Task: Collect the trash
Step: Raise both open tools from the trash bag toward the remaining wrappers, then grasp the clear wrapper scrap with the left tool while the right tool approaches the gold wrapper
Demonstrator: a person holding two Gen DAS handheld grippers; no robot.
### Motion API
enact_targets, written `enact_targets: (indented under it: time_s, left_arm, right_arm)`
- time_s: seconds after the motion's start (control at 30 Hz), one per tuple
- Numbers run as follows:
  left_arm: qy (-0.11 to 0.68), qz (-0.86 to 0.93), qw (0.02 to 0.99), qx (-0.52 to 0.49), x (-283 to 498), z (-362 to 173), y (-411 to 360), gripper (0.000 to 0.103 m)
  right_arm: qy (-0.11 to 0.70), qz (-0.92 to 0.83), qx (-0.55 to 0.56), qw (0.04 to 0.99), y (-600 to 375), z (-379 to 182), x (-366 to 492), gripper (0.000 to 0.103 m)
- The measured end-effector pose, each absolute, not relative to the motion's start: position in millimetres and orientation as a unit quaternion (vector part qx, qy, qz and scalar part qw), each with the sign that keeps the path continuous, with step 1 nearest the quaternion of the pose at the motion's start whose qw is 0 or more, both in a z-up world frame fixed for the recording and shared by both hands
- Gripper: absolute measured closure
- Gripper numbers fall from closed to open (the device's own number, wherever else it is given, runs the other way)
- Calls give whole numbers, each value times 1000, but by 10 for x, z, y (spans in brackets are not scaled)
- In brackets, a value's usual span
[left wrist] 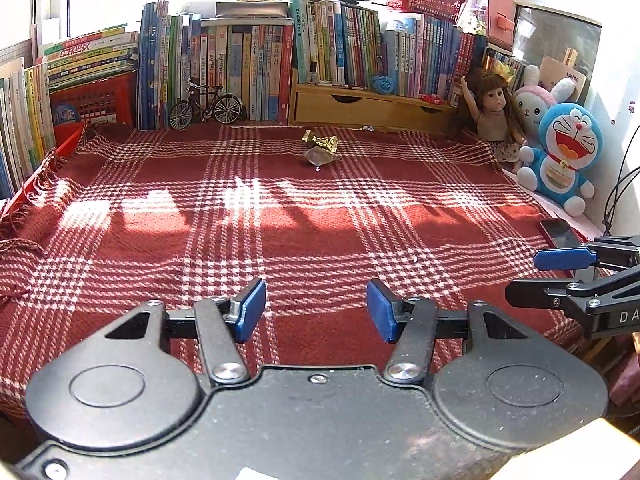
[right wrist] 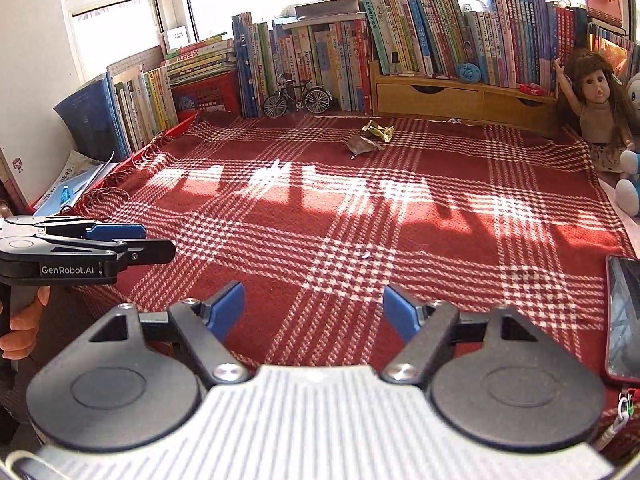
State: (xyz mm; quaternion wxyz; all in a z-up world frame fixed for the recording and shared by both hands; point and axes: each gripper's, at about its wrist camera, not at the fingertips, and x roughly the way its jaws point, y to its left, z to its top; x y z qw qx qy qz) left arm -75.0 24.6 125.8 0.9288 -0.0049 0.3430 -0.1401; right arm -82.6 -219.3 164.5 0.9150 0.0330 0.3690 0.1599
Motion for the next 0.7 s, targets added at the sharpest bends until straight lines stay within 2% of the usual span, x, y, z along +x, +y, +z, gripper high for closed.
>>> enact_targets:
  time_s: [0.3, 0.6, 0.7]
  left_arm:
    - [335, -111, 936, -6, 177, 1521, 157, 48]
    - [359, -84, 930, -13, 1596, 1370, -130, 45]
    - [363, -84, 928, 2, 1950, 1171, -317, 45]
  right_arm:
    - [345, 129, 9, 930, -2276, 1904, -137, 18]
    - [371, 84, 135, 915, -2659, 1943, 1132, 19]
    - [381, 75, 174, 905, -2766, 1825, 1479, 24]
